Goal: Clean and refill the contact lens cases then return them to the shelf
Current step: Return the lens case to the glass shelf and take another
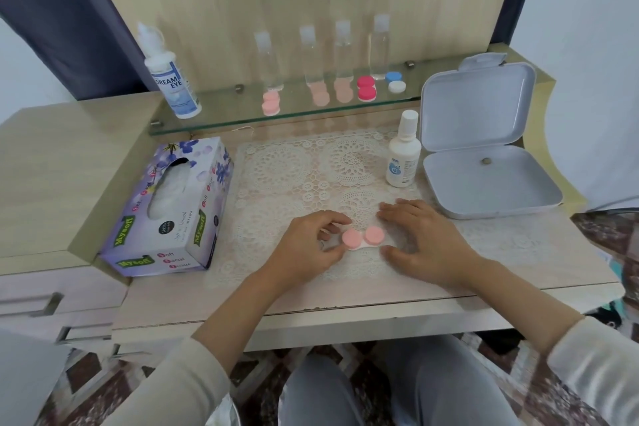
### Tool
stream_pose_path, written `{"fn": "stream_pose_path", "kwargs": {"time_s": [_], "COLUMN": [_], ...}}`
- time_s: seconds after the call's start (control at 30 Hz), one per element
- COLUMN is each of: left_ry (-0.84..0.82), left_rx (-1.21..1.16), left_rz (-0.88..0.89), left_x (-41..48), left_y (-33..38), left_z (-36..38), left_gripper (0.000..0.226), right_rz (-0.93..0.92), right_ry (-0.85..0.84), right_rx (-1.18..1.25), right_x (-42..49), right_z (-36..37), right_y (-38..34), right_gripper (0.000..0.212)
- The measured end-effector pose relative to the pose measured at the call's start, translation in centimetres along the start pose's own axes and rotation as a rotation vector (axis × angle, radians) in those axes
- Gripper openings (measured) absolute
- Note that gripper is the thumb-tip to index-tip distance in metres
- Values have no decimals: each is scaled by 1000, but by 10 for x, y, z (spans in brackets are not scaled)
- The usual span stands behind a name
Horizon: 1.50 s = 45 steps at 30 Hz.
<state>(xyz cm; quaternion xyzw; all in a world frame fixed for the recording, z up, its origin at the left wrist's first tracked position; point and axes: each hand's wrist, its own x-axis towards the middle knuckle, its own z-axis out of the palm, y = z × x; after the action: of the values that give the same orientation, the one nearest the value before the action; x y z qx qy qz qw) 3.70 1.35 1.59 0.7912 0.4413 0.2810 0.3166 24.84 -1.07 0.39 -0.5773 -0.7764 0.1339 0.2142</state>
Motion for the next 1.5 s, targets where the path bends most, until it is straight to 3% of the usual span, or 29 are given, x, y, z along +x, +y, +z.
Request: {"fn": "stream_pose_path", "kwargs": {"time_s": [0.2,0.33,0.67,0.97,1.17,1.23,1.33,1.5], "left_ry": [31,33,42,118,201,211,163,23], "left_rx": [40,89,213,245,241,267,209,11], "left_rz": [15,13,38,38,-57,-114,-113,30], "left_x": [-1,0,-1,-10,-7,-5,-3,-9], "left_y": [-2,-2,-10,-10,-10,-10,-6,-6], "left_z": [7,11,11,13,13,12,8,0], "left_gripper": [39,34,28,30,28,40,52,43], "right_rz": [12,-4,14,-62,-79,-75,-78,-89], "right_ry": [100,118,68,51,49,59,68,77], "right_rx": [63,133,223,149,132,140,144,150], "right_x": [11,9,6,5,4,5,7,6], "right_z": [4,12,16,26,30,31,33,33], "right_y": [-13,-21,-25,-29,-33,-34,-35,-35], "right_gripper": [48,20,22,17,12,17,21,18]}}
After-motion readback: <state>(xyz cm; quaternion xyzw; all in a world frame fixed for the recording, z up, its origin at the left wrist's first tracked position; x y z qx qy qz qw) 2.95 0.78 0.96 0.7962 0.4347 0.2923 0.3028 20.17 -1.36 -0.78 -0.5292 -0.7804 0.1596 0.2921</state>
